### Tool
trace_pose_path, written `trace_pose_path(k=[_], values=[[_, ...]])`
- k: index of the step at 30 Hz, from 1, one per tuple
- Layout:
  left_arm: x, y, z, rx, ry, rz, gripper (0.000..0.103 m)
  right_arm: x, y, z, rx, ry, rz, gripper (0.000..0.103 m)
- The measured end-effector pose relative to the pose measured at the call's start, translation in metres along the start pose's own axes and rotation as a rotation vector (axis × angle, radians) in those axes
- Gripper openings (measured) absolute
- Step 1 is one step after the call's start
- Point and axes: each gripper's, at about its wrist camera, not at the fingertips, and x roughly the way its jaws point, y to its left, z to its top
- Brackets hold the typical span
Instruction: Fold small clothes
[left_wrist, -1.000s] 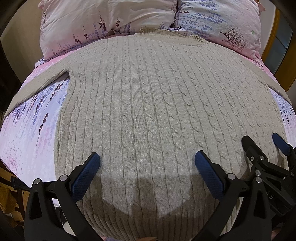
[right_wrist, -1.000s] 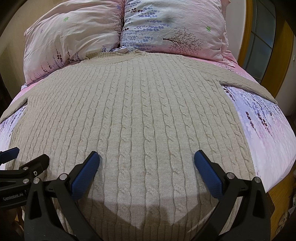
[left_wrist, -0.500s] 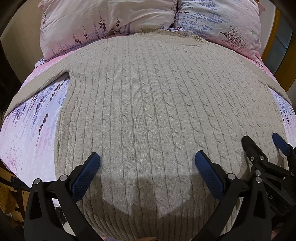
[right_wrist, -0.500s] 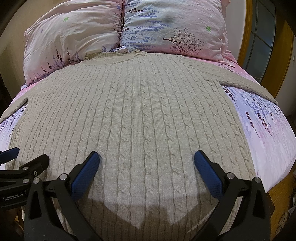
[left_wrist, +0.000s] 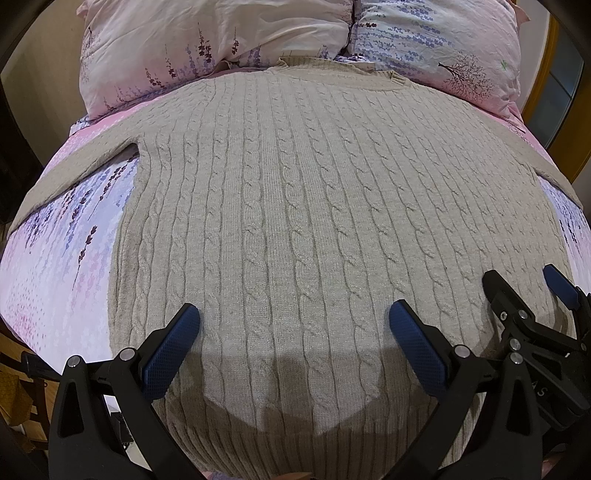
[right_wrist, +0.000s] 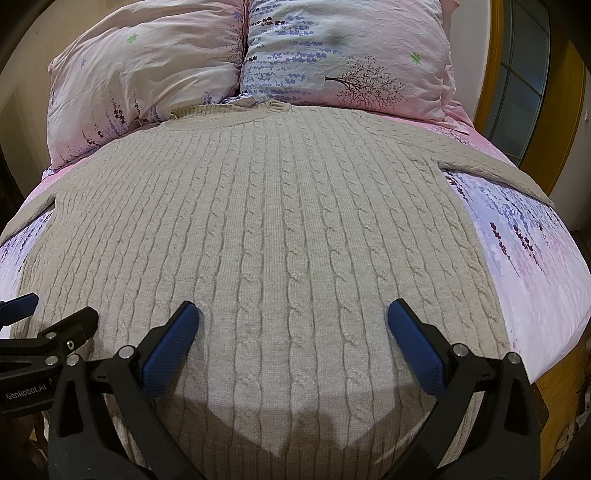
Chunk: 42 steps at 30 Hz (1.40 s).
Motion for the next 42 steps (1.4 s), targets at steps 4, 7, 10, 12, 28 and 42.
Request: trace_pose_path(k=[4, 7, 10, 12, 28, 42], values=[[0.000, 0.000, 0.000, 0.000, 0.000, -0.001, 0.102, 0.000, 0.000, 0.000, 0.000, 0.000, 0.000, 0.101], [0.000, 0.000, 0.000, 0.000, 0.000, 0.000, 0.102, -0.001, 0.000, 0.000, 0.000, 0.000, 0.000, 0.101], [0.000, 0.000, 0.000, 0.000, 0.000, 0.000, 0.102, -0.001, 0.000, 0.000, -0.001, 0.000, 0.000, 0.101], [0.000, 0.000, 0.000, 0.000, 0.000, 0.000, 0.102, 0.000, 0.000, -0.001, -0.003, 0.002, 0.000, 0.101], [0.001, 0.001, 0.003, 0.002, 0.022, -0.001, 0.102, 0.008, 0.000, -0.003, -0.037, 0.026, 0.025, 0.101], [0.006, 0.004, 0.012, 0.011, -0.037, -0.035, 0.102, 0.008, -0.012, -0.002, -0.076, 0.022, 0.132, 0.101]])
